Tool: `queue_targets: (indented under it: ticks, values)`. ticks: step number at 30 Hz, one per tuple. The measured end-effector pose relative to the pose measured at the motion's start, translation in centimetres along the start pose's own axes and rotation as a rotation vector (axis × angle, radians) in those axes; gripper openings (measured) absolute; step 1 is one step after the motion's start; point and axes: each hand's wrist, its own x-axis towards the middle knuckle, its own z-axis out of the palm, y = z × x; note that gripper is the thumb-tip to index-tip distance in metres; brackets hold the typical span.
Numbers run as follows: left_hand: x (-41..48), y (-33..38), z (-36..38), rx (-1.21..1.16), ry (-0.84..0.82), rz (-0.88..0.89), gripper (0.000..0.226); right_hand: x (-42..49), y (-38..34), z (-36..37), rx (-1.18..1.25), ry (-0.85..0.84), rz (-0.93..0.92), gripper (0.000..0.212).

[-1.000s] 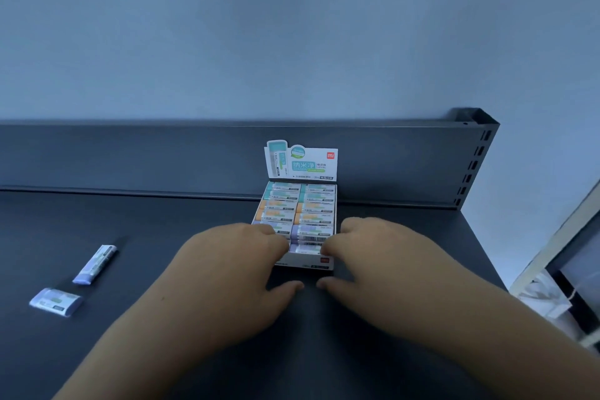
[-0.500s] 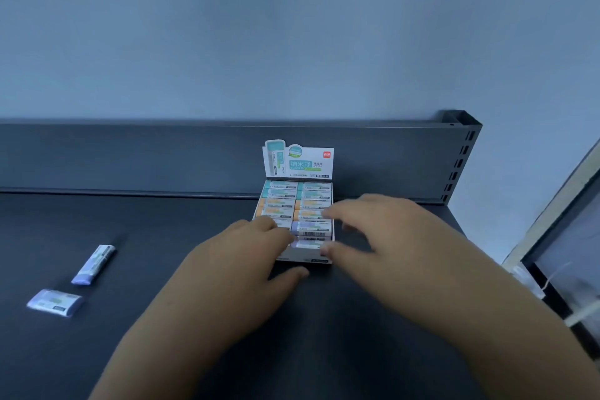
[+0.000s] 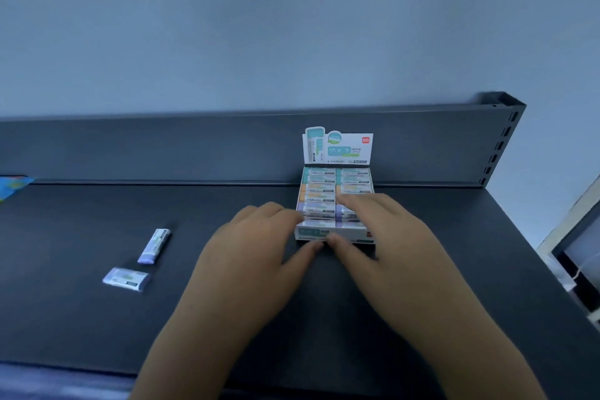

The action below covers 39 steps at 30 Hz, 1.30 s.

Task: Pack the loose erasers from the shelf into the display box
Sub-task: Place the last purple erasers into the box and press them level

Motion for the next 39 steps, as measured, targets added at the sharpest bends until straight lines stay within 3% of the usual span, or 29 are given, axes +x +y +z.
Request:
queue_targets:
  ticks: [12, 16, 20, 26, 32, 39]
  values:
    - [-2.5, -2.4, -1.2, 0.019, 0.036, -0.167, 0.061, -0.1, -2.2, 1.2, 0.056, -0.166, -0.085, 0.047]
    - [-3.5, -4.3, -1.6, -0.004, 0.082, -0.203, 0.041, 0.1, -2.9, 1.6, 0.094, -0.199, -0.063, 0.046]
    - [-4.7, -7.3, -2.1, -0.055, 0.090, -0.188, 0.032, 0.2, -4.7, 3.0, 0.114, -0.250, -0.059, 0.044]
    - [-5.9, -13.8, -4.5, -0.171, 0.168, -0.108, 0.045, 1.4, -9.2, 7.7, 0.091, -0.307, -0.128, 0.037]
    - [-6.0, -20.9, -6.2, -0.114, -0.089, -0.043, 0.062, 3.6, -14.3, 13.7, 0.126, -0.352, -0.218, 0.060]
    - [-5.8, -23.9, -7.7, -0.019, -0.254, 0.218, 0.020, 6.3, -16.8, 18.3, -0.009, -0.147, -0.085, 0.055]
